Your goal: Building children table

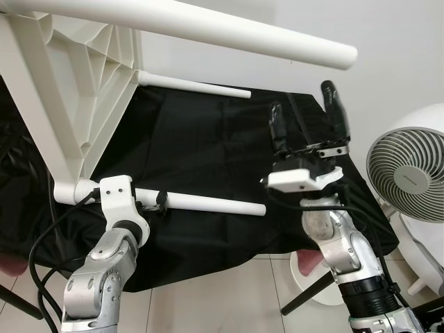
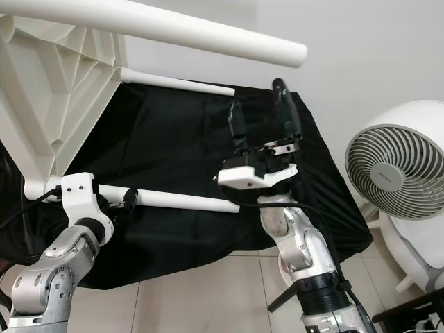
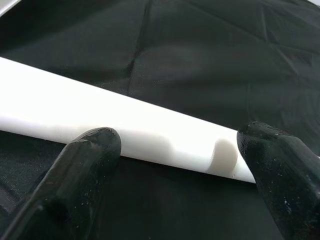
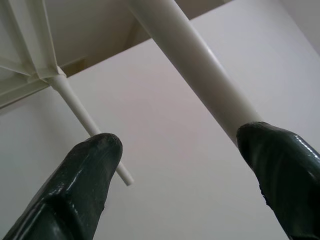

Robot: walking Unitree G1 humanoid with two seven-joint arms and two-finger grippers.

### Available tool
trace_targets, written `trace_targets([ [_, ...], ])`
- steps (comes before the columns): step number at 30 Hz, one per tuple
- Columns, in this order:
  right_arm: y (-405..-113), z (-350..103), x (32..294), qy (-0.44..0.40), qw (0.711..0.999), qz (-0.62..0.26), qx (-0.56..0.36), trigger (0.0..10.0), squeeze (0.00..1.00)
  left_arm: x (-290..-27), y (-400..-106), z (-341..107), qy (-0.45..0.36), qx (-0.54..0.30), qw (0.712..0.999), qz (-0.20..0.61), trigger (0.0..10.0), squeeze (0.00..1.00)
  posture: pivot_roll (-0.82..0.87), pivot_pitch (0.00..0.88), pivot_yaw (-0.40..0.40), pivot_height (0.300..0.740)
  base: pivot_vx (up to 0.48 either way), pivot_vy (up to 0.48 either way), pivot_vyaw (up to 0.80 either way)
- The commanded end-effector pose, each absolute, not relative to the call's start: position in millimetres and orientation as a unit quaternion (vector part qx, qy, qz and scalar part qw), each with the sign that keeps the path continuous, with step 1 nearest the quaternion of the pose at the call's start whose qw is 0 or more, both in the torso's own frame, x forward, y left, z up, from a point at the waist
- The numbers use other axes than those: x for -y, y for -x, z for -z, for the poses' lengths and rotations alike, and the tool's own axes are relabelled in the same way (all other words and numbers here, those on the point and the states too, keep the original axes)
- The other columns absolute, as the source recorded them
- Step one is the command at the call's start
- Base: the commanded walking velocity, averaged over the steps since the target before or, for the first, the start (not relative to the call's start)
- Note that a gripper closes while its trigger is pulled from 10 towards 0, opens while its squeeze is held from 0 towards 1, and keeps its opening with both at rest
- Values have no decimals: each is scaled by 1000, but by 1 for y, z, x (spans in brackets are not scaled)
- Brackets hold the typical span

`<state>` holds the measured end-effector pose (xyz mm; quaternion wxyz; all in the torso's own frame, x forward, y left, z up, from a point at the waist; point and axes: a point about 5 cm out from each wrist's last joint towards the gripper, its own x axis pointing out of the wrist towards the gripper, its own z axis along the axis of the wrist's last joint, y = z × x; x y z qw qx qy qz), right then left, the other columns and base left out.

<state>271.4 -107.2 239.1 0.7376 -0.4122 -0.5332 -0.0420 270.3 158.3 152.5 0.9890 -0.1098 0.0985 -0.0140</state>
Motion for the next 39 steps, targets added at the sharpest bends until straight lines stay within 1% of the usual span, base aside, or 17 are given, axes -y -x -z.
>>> trace_targets([
  [1, -270, -239, 106, 421, 721, 40, 550, 10000, 0, -159, -272, -149, 102, -106, 989, 14, 10000, 0, 115, 47, -67, 740, 0, 0, 0],
  [3, -270, -240, 104, 419, 717, 41, 556, 10000, 0, -159, -273, -150, 102, -105, 989, 13, 10000, 0, 115, 47, -67, 740, 0, 0, 0],
  [6, -275, -252, 97, 413, 702, 52, 578, 10000, 0, -160, -275, -150, 101, -104, 989, 13, 10000, 0, 113, 43, -65, 740, 0, 0, 0],
  [12, -283, -267, 89, 406, 691, 53, 595, 10000, 0, -159, -276, -151, 100, -102, 990, 13, 10000, 0, 114, 40, -68, 740, 0, 0, 0],
  [17, -289, -279, 80, 405, 689, 40, 600, 10000, 0, -160, -277, -152, 100, -99, 990, 12, 10000, 0, 115, 41, -72, 740, 0, 0, 0],
  [18, -293, -286, 74, 406, 690, 22, 599, 10000, 0, -160, -277, -153, 101, -98, 990, 10, 10000, 0, 115, 40, -74, 740, 0, 0, 0],
  [22, -293, -296, 69, 400, 685, 12, 609, 10000, 0, -160, -277, -152, 103, -98, 990, 8, 10000, 0, 112, 41, -74, 740, 0, 0, 0],
  [25, -296, -306, 61, 408, 681, -7, 608, 10000, 0, -160, -278, -153, 104, -97, 990, 7, 10000, 0, 108, 42, -71, 740, 0, 0, 0],
  [26, -298, -309, 57, 407, 685, -29, 603, 10000, 0, -160, -278, -153, 104, -96, 990, 8, 10000, 0, 103, 42, -67, 740, 0, 0, 0],
  [27, -298, -309, 57, 407, 685, -29, 603, 10000, 0, -160, -278, -153, 104, -96, 990, 8, 10000, 0, 103, 42, -67, 740, 0, 0, 0],
  [30, -301, -322, 49, 407, 690, -71, 594, 10000, 0, -159, -279, -153, 105, -95, 990, 8, 10000, 0, 96, 41, -64, 740, 0, 0, 0],
  [34, -304, -336, 42, 428, 689, -123, 572, 10000, 0, -158, -280, -154, 106, -95, 990, 11, 10000, 0, 86, 42, -54, 740, 0, 0, 0],
  [35, -304, -336, 42, 428, 689, -123, 572, 10000, 0, -158, -280, -154, 106, -95, 990, 11, 10000, 0, 86, 42, -54, 740, 0, 0, 0],
  [36, -305, -338, 40, 433, 690, -142, 562, 10000, 0, -158, -281, -154, 106, -95, 990, 12, 10000, 0, 86, 42, -54, 740, 0, 0, 0],
  [37, -309, -345, 38, 458, 686, -174, 538, 10000, 0, -157, -281, -155, 107, -95, 990, 14, 10000, 0, 76, 47, -49, 740, 0, 0, 0],
  [39, -310, -348, 38, 468, 683, -178, 532, 10000, 0, -157, -281, -155, 107, -95, 990, 15, 10000, 0, 76, 47, -49, 740, 0, 0, 0],
])
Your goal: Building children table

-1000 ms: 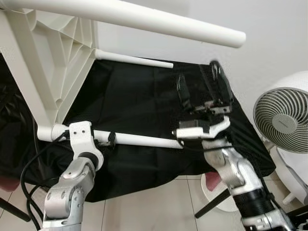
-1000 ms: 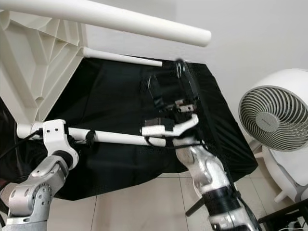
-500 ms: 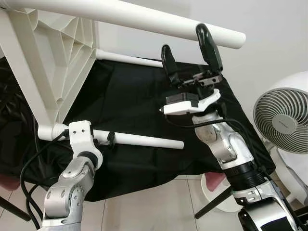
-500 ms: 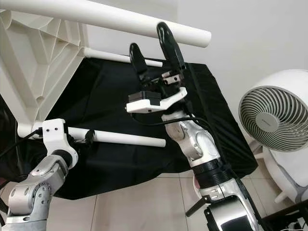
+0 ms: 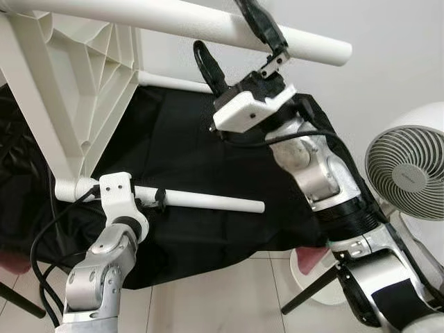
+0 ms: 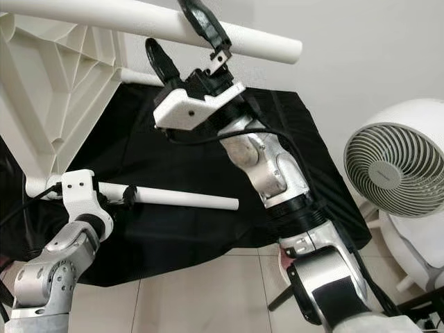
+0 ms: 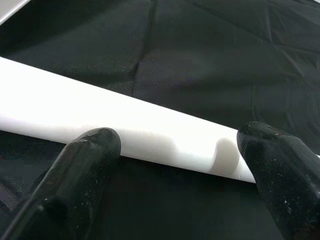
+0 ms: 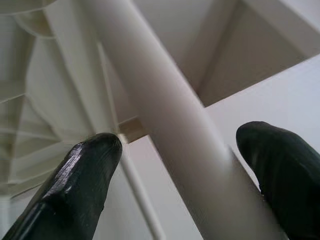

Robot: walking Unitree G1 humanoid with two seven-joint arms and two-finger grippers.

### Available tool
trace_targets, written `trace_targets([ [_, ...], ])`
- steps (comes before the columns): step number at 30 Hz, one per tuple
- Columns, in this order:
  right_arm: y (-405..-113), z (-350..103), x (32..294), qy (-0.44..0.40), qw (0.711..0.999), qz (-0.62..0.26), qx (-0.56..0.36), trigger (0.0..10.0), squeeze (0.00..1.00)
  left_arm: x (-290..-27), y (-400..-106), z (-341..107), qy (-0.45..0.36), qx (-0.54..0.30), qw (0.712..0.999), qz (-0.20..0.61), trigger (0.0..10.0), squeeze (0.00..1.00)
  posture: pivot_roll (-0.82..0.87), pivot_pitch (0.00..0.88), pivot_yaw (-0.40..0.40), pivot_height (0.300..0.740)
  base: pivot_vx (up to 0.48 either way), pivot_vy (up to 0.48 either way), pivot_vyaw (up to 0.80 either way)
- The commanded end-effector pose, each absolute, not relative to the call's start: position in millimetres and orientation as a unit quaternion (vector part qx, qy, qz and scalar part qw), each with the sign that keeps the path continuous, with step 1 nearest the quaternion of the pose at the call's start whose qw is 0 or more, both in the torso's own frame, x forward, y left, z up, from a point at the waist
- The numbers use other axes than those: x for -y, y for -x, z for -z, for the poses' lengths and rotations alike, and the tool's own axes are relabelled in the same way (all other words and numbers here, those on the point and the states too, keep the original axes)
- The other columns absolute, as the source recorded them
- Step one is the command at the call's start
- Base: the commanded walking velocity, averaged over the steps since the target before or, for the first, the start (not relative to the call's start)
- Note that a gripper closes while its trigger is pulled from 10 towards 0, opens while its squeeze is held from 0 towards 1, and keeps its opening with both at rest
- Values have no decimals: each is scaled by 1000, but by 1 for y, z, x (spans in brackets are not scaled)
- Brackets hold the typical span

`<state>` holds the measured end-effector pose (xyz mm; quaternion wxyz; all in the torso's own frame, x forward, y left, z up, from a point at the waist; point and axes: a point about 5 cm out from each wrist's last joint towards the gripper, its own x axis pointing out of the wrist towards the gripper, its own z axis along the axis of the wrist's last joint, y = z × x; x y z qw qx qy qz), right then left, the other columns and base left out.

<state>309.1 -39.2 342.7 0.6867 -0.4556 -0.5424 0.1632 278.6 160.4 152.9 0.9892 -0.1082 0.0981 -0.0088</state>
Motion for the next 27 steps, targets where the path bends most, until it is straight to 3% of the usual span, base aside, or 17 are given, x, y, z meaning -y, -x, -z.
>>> trace_targets([
  [1, -310, -348, 38, 468, 683, -178, 532, 10000, 0, -157, -281, -155, 107, -95, 990, 15, 10000, 0, 76, 47, -49, 740, 0, 0, 0],
  [4, -312, -352, 38, 474, 683, -192, 522, 10000, 0, -156, -281, -155, 107, -95, 990, 16, 10000, 0, 73, 48, -48, 740, 0, 0, 0],
  [10, -312, -374, 29, 506, 652, -232, 515, 10000, 0, -154, -281, -153, 108, -100, 989, 21, 10000, 0, 61, 61, -45, 740, 0, 0, 0],
  [17, -312, -385, 18, 522, 645, -264, 492, 10000, 0, -152, -280, -152, 110, -102, 988, 23, 10000, 0, 57, 62, -44, 740, 0, 0, 0],
  [21, -316, -385, 17, 531, 654, -278, 461, 10000, 0, -151, -280, -153, 110, -102, 988, 25, 10000, 0, 60, 61, -49, 740, 0, 0, 0],
  [27, -326, -375, 21, 525, 695, -302, 388, 10000, 0, -152, -278, -152, 113, -101, 988, 19, 10000, 0, 75, 58, -56, 740, 0, 0, 0],
])
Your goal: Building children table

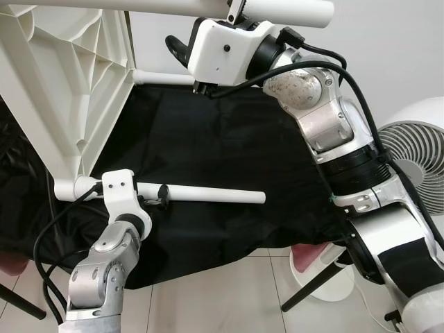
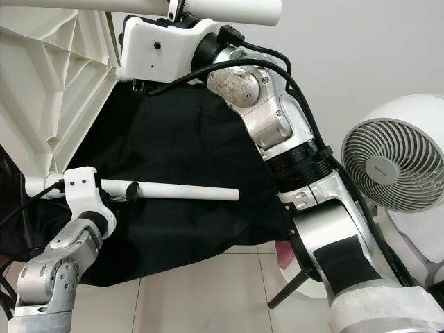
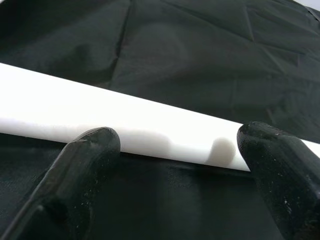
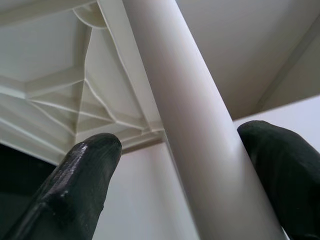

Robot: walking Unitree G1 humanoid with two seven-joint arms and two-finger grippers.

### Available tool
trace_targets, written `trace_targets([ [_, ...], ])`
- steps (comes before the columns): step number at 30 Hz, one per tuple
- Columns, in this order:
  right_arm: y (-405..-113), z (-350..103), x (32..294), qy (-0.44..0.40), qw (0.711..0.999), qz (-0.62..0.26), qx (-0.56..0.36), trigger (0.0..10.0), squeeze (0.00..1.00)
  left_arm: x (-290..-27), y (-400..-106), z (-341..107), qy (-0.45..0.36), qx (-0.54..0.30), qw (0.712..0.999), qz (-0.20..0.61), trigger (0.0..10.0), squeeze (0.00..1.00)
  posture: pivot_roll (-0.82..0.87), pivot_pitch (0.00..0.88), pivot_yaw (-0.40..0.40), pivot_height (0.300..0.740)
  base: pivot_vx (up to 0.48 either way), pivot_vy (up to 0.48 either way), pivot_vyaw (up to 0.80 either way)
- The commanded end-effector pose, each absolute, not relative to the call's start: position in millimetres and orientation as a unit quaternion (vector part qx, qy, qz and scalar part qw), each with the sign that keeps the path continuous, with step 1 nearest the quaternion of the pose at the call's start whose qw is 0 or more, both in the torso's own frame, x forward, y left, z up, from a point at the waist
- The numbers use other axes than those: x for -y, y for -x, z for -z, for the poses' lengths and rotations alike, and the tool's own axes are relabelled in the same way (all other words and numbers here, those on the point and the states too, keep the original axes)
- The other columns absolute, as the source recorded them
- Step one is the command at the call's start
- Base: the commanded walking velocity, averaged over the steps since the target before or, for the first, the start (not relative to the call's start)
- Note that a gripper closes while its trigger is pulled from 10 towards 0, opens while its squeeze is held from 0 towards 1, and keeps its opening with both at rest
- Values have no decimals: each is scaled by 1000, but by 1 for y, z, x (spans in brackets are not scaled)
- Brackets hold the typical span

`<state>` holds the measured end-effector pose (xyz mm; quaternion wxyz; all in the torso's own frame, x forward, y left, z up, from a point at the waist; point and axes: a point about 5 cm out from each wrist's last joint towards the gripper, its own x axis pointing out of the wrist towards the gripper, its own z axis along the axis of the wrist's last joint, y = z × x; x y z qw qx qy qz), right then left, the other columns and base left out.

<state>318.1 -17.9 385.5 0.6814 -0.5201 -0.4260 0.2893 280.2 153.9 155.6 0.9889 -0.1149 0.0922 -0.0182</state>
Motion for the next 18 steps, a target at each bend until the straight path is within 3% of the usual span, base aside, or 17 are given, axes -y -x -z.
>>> trace_targets([
  [1, -327, -373, 24, 517, 703, -312, 375, 10000, 0, -152, -278, -152, 113, -101, 988, 19, 10000, 0, 75, 58, -56, 740, 0, 0, 0],
  [5, -326, -371, 29, 499, 717, -325, 362, 10000, 4, -153, -278, -152, 112, -101, 988, 17, 10000, 0, 77, 58, -57, 740, 0, 0, 0],
  [6, -323, -372, 31, 482, 724, -334, 363, 10000, 114, -153, -278, -152, 112, -101, 988, 16, 10000, 0, 81, 57, -50, 740, 0, 0, 0],
  [7, -318, -377, 34, 459, 732, -344, 368, 10000, 145, -154, -279, -153, 111, -101, 989, 15, 10000, 0, 82, 54, -44, 740, 0, 0, 0],
  [10, -312, -383, 39, 432, 742, -354, 372, 10000, 110, -156, -279, -153, 110, -101, 989, 16, 10000, 0, 80, 53, -38, 740, 0, 0, 0],
  [11, -311, -387, 42, 411, 750, -362, 370, 10000, 31, -155, -280, -154, 108, -101, 989, 18, 10000, 0, 82, 52, -36, 740, 0, 0, 0],
  [15, -310, -396, 47, 383, 767, -360, 368, 10000, 0, -155, -281, -155, 107, -100, 989, 20, 10000, 0, 81, 52, -29, 740, 0, 0, 0],
  [18, -313, -402, 47, 408, 764, -332, 373, 10000, 0, -155, -282, -155, 106, -101, 989, 22, 10000, 0, 74, 50, -21, 740, 0, 0, 0],
])
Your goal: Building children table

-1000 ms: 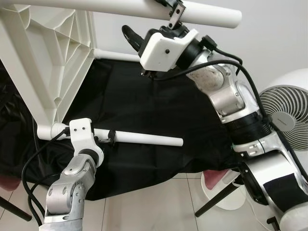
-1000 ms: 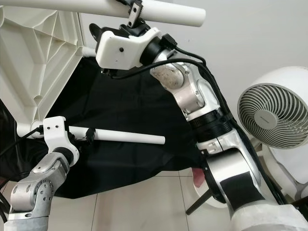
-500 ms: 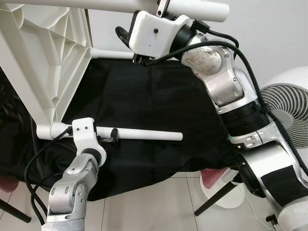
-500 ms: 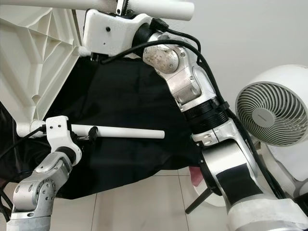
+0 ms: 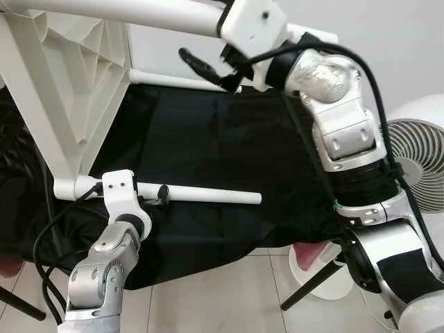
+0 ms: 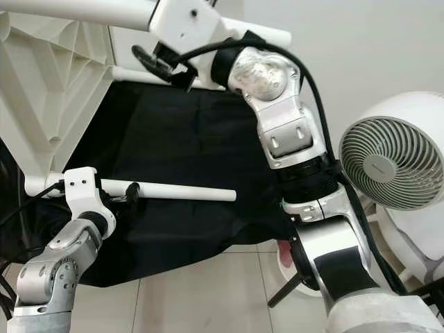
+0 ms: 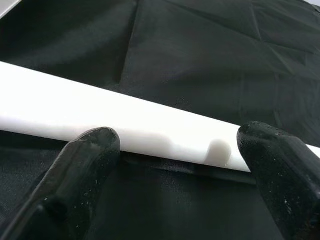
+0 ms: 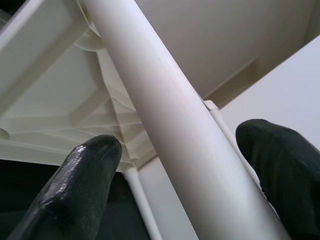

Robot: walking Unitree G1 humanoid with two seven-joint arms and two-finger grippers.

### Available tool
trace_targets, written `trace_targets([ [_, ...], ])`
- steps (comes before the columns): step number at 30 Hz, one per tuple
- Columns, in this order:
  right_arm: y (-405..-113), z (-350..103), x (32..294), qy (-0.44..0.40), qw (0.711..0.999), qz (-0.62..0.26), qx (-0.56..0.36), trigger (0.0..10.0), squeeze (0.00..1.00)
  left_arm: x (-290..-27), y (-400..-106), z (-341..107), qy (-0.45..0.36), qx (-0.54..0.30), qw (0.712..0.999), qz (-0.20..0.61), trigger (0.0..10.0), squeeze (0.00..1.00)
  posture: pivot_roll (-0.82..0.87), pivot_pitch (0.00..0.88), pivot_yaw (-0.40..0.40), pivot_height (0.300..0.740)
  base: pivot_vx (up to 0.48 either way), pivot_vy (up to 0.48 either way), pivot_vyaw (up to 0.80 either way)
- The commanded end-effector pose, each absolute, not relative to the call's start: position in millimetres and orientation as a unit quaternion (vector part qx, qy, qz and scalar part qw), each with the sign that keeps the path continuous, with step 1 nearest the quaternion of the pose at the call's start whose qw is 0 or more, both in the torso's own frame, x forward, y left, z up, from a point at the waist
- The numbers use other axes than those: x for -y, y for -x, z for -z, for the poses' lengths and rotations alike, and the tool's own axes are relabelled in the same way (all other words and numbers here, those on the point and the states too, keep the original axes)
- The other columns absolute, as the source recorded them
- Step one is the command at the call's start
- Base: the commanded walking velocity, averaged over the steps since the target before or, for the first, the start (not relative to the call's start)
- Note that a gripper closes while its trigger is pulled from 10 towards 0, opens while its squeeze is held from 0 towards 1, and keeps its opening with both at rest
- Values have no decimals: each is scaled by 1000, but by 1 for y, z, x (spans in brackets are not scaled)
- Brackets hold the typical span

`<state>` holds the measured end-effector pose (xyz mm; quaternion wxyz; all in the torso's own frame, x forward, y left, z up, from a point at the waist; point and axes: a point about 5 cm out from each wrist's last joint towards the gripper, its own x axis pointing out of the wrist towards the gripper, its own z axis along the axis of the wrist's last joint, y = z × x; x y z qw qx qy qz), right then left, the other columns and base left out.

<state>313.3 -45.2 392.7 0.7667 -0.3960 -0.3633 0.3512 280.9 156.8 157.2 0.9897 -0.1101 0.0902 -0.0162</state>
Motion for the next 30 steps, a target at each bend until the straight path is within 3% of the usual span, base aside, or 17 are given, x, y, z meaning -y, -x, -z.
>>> trace_targets([
  [1, -314, -403, 46, 419, 763, -319, 375, 10000, 0, -155, -282, -155, 106, -102, 989, 22, 10000, 0, 71, 50, -19, 740, 0, 0, 0],
  [8, -323, -395, 35, 490, 740, -283, 363, 10000, 0, -155, -283, -155, 106, -101, 989, 25, 10000, 0, 68, 49, -18, 740, 0, 0, 0],
  [12, -335, -379, 26, 521, 741, -259, 337, 10000, 0, -153, -284, -155, 108, -100, 989, 25, 10000, 0, 71, 47, -30, 740, 0, 0, 0],
  [13, -340, -371, 23, 529, 745, -249, 321, 9373, 0, -154, -283, -155, 110, -100, 989, 23, 10000, 0, 72, 46, -31, 740, 0, 0, 0],
  [14, -340, -371, 23, 529, 745, -249, 321, 9373, 0, -154, -283, -155, 110, -100, 989, 23, 10000, 0, 72, 46, -31, 740, 0, 0, 0],
  [15, -345, -365, 21, 532, 751, -243, 307, 8392, 0, -154, -283, -155, 111, -100, 989, 21, 10000, 0, 74, 46, -33, 740, 0, 0, 0],
  [16, -344, -361, 20, 534, 753, -239, 302, 6000, 0, -154, -283, -155, 112, -100, 989, 20, 10000, 0, 74, 46, -33, 740, 0, 0, 0],
  [17, -338, -361, 21, 532, 754, -239, 301, 0, 0, -154, -282, -154, 113, -100, 988, 19, 10000, 0, 75, 46, -35, 740, 0, 0, 0],
  [24, -333, -366, 26, 537, 754, -223, 305, 0, 0, -149, -281, -148, 146, -116, 982, 21, 10000, 0, 72, 50, -36, 740, 0, 0, 0],
  [30, -338, -385, 42, 494, 788, -187, 316, 0, 0, -138, -289, -143, 175, -139, 975, -4, 10000, 0, 60, 48, -40, 740, 0, 0, 0],
])
